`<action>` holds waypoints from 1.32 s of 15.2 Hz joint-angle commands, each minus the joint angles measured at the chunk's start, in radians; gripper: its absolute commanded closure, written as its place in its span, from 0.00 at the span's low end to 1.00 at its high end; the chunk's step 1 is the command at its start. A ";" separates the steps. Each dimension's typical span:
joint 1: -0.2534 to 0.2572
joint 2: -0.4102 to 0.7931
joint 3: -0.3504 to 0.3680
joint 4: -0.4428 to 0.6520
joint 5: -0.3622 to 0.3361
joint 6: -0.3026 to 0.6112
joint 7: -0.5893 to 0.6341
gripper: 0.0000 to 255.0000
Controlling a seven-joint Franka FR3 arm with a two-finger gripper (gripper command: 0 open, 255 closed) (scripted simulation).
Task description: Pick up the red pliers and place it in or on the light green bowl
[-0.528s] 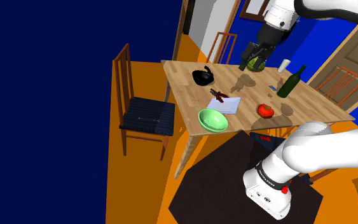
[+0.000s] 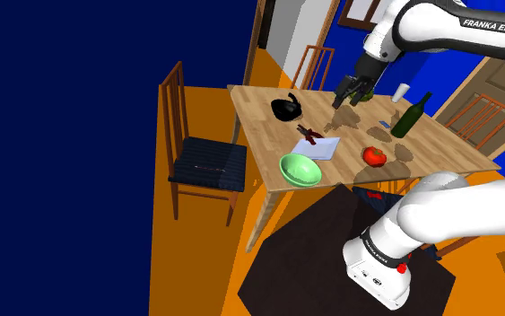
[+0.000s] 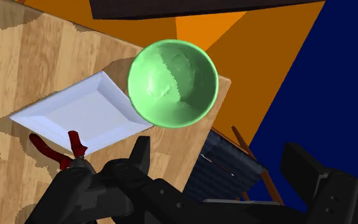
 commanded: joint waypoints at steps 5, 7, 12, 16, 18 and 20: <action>-0.016 0.123 -0.100 -0.062 -0.034 0.203 -0.109 0.00; -0.018 0.175 -0.136 -0.069 -0.039 0.268 -0.149 0.00; -0.013 0.331 -0.228 -0.061 -0.024 0.426 -0.261 0.00; 0.005 0.478 -0.301 -0.026 0.033 0.541 -0.372 0.00; 0.016 0.559 -0.335 0.001 0.083 0.591 -0.440 0.00; 0.026 0.645 -0.364 0.034 0.149 0.635 -0.517 0.00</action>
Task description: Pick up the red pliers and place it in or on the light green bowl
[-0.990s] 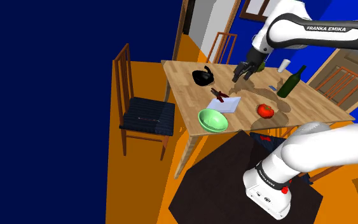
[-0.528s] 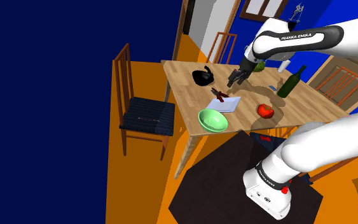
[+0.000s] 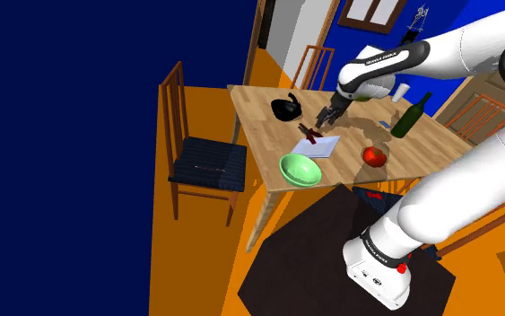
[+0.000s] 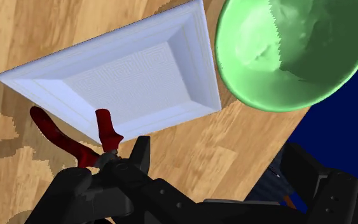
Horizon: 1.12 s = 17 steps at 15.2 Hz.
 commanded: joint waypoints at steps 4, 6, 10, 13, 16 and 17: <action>-0.005 0.228 -0.037 0.104 0.207 0.087 -0.218 0.00; -0.033 0.317 -0.023 0.158 0.293 0.103 -0.302 0.00; -0.112 0.487 0.029 0.283 0.432 0.116 -0.439 0.00; -0.177 0.607 0.073 0.389 0.502 0.117 -0.510 0.00; -0.204 0.665 0.098 0.430 0.533 0.131 -0.537 0.00; -0.208 0.677 0.105 0.434 0.540 0.138 -0.542 0.00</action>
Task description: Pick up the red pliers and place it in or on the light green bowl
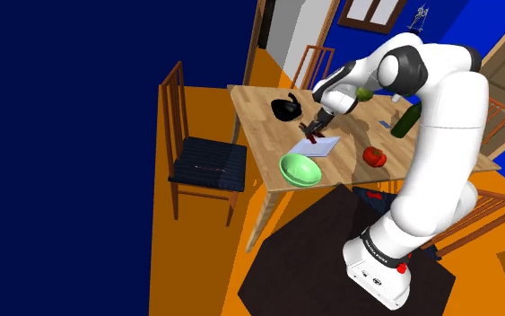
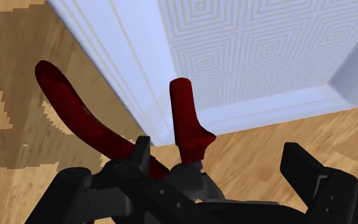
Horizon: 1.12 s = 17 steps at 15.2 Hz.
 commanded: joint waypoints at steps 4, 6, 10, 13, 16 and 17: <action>-0.020 0.063 0.033 0.027 0.039 0.035 -0.025 0.00; -0.023 0.070 0.036 0.030 0.043 0.039 -0.028 0.00; -0.023 0.070 0.036 0.030 0.043 0.039 -0.028 0.00; -0.023 0.070 0.036 0.030 0.043 0.039 -0.028 0.00; -0.023 0.070 0.036 0.030 0.043 0.039 -0.028 1.00; -0.023 0.070 0.036 0.030 0.043 0.039 -0.028 1.00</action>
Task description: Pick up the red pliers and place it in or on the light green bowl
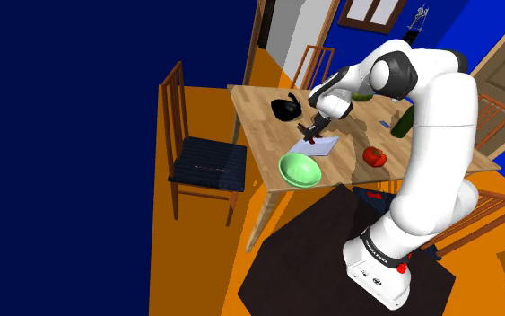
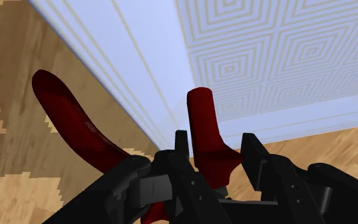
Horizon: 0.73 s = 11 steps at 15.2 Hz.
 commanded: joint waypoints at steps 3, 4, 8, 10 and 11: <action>0.000 0.000 0.000 -0.001 0.000 0.000 0.000 1.00; 0.000 0.000 0.000 -0.001 0.000 0.000 0.000 1.00; 0.009 -0.021 -0.012 -0.006 -0.015 -0.016 0.012 1.00; 0.018 -0.043 -0.024 -0.010 -0.030 -0.031 0.025 1.00; 0.023 -0.053 -0.030 -0.012 -0.038 -0.039 0.032 1.00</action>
